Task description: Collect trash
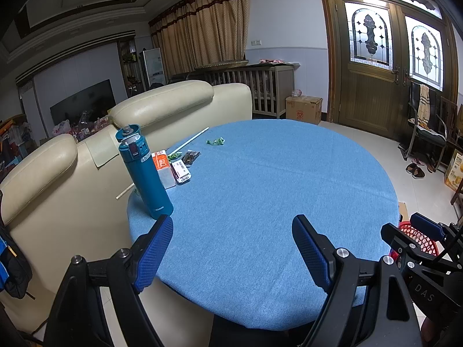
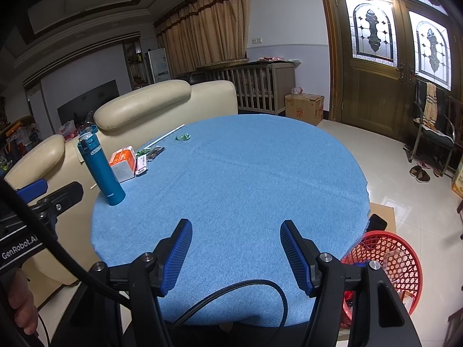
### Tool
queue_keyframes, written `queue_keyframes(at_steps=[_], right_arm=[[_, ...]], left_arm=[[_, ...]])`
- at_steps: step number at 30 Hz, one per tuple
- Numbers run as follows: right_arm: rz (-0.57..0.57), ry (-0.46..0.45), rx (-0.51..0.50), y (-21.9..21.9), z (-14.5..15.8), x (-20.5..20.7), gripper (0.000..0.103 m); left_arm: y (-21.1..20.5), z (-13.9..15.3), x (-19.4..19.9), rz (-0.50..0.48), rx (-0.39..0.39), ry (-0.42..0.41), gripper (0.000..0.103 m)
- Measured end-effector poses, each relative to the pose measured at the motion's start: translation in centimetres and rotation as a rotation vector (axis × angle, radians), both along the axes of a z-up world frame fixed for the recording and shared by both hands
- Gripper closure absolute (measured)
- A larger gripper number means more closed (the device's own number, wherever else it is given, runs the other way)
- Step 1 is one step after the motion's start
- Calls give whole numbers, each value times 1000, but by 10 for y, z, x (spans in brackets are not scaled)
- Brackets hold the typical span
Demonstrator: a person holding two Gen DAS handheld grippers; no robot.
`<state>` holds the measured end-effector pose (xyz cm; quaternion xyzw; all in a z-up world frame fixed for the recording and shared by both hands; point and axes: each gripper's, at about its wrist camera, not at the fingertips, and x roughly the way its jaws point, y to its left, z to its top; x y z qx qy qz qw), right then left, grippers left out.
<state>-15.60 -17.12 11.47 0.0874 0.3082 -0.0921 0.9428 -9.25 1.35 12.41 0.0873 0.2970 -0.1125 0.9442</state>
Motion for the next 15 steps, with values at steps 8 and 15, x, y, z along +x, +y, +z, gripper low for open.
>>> queue_keyframes(at_steps=[8, 15], right_arm=[[1, 2, -4, 0, -1, 0, 36], [-7, -20, -24, 0, 4, 1, 36]], left_arm=[[0, -1, 0, -4, -2, 3, 18], [1, -4, 1, -4, 4, 10, 18]])
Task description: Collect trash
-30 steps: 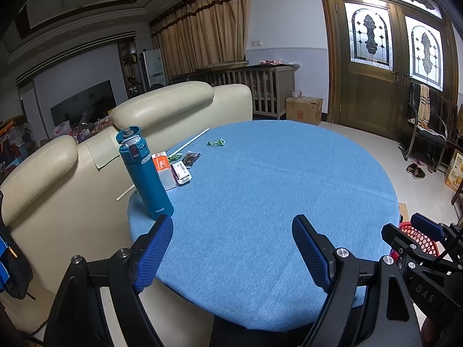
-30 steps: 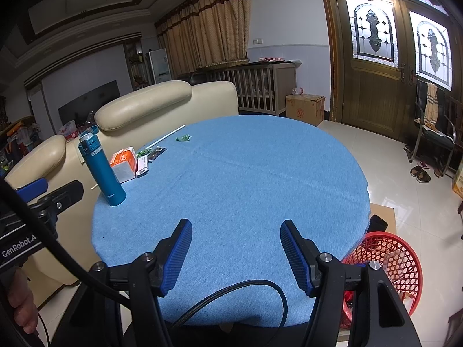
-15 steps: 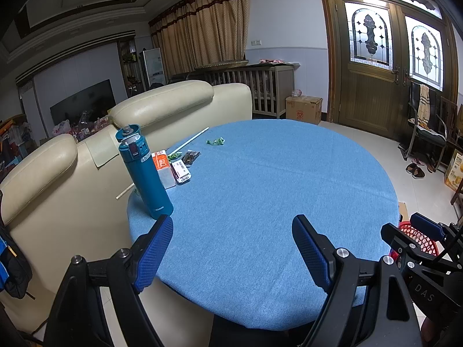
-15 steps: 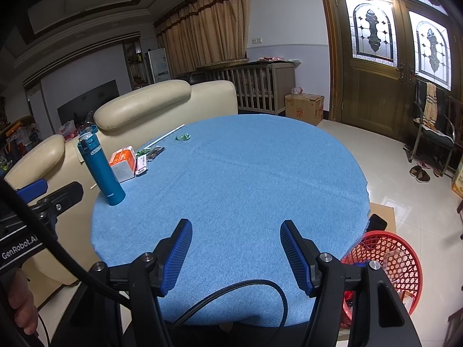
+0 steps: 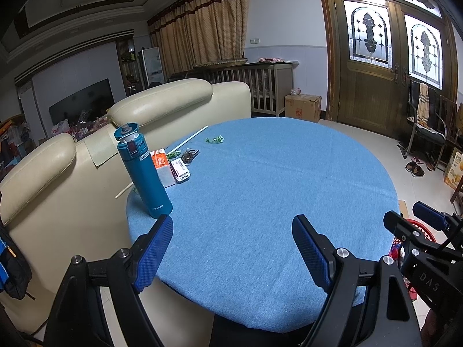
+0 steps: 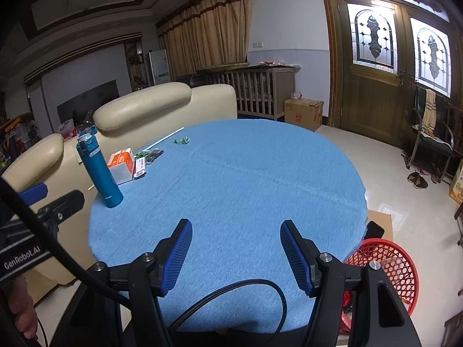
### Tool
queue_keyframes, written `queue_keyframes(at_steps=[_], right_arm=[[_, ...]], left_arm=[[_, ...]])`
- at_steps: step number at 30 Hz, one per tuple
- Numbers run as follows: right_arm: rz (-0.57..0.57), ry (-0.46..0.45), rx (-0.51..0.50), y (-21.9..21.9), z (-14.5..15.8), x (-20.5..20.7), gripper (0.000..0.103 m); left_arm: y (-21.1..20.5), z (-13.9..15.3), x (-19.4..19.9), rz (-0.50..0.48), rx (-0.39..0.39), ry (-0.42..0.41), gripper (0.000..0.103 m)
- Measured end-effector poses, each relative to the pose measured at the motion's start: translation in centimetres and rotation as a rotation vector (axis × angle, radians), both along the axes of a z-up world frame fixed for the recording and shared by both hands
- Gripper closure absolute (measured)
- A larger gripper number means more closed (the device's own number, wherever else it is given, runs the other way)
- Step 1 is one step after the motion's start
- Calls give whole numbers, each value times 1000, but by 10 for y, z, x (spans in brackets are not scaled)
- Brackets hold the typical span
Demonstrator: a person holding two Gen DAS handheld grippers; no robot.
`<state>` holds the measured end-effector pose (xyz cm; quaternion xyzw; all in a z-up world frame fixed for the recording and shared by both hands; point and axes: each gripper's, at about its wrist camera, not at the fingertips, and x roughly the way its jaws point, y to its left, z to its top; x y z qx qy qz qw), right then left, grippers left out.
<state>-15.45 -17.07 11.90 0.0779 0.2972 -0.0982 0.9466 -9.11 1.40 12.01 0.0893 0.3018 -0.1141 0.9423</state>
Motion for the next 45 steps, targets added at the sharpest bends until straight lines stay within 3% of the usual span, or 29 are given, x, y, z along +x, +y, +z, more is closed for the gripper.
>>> queue_keyframes(at_steps=[23, 45], right_arm=[[-6, -1, -25, 3, 3, 12, 36], [-61, 24, -126, -9, -8, 62, 36]], left_arm=[[-4, -2, 2, -13, 9, 5, 18], [-25, -3, 55, -59, 39, 13, 18]])
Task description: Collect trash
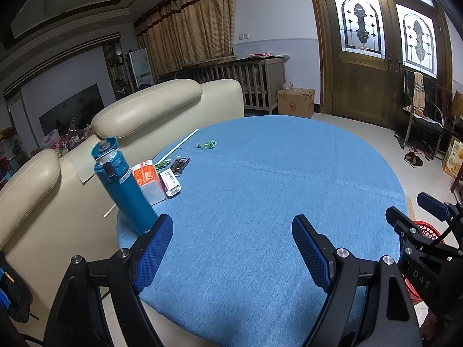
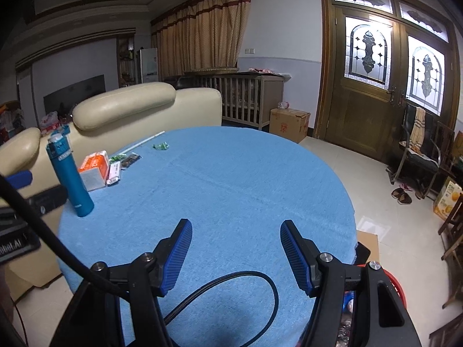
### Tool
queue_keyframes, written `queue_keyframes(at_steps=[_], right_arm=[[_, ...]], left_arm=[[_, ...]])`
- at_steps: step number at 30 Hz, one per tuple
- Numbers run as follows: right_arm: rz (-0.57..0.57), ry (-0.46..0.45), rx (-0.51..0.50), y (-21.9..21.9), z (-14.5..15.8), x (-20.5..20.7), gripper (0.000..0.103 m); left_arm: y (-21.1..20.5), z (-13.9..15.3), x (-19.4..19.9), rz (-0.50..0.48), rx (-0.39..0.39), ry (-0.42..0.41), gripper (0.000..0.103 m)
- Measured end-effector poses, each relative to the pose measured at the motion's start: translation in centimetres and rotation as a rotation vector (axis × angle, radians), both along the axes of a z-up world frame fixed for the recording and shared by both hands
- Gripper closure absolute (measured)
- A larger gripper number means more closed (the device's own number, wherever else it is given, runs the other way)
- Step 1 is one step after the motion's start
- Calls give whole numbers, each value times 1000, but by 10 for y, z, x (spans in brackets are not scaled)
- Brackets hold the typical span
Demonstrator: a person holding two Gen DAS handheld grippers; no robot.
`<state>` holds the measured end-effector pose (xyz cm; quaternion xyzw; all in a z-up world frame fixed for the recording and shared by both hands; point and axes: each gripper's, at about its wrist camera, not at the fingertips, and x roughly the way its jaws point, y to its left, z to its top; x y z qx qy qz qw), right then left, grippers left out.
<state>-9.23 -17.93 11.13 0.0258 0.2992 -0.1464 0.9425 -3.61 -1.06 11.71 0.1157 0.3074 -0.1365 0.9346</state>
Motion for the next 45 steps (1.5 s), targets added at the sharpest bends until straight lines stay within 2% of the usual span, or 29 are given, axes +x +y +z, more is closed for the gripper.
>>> queue_keyframes(at_steps=[25, 43, 45], right_arm=[[-50, 53, 34, -27, -17, 18, 36], [-36, 43, 52, -25, -23, 2, 36], [-37, 49, 55, -29, -25, 4, 32]], left_arm=[[-30, -13, 20, -49, 34, 50, 18], [-36, -17, 5, -66, 30, 56, 18], [-36, -22, 12, -72, 22, 60, 18]])
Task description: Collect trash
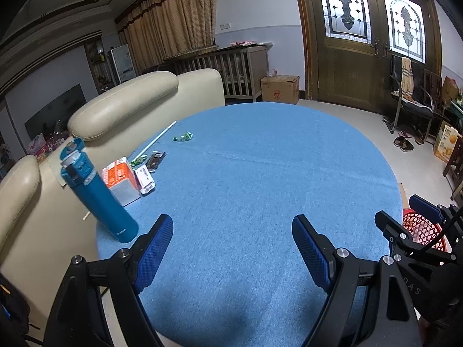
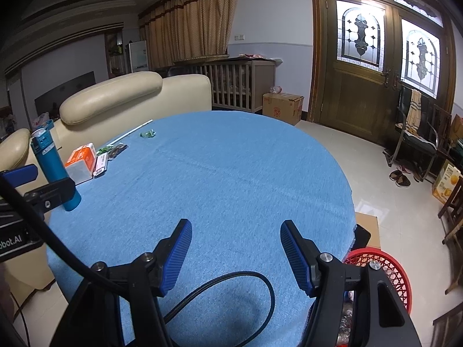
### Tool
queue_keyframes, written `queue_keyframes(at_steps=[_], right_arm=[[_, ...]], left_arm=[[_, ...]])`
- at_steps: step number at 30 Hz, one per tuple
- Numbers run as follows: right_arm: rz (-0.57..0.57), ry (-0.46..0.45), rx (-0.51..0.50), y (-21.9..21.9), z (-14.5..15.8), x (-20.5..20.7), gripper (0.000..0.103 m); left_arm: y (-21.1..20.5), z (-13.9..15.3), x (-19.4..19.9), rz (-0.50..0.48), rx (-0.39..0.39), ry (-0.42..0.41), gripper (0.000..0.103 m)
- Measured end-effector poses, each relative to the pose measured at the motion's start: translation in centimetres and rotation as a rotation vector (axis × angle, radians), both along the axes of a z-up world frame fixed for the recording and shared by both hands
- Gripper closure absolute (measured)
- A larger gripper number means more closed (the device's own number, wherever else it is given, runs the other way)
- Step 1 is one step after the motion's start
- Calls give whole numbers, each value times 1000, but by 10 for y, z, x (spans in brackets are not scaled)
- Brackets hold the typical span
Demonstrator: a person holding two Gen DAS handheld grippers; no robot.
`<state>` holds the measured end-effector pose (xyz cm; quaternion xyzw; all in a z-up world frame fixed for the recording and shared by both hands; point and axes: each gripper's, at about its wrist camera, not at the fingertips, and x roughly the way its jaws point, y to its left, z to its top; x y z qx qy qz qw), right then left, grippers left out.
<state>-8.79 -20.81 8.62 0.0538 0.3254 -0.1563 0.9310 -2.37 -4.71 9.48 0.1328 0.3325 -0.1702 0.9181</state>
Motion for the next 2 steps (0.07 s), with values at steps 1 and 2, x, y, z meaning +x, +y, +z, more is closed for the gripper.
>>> queue_keyframes(at_steps=[1, 2], right_arm=[[0, 9, 5, -3, -4, 4, 31], [-4, 18, 9, -6, -8, 7, 31]], left_arm=[[0, -6, 7, 4, -3, 10, 18], [1, -15, 17, 13, -3, 32, 18]])
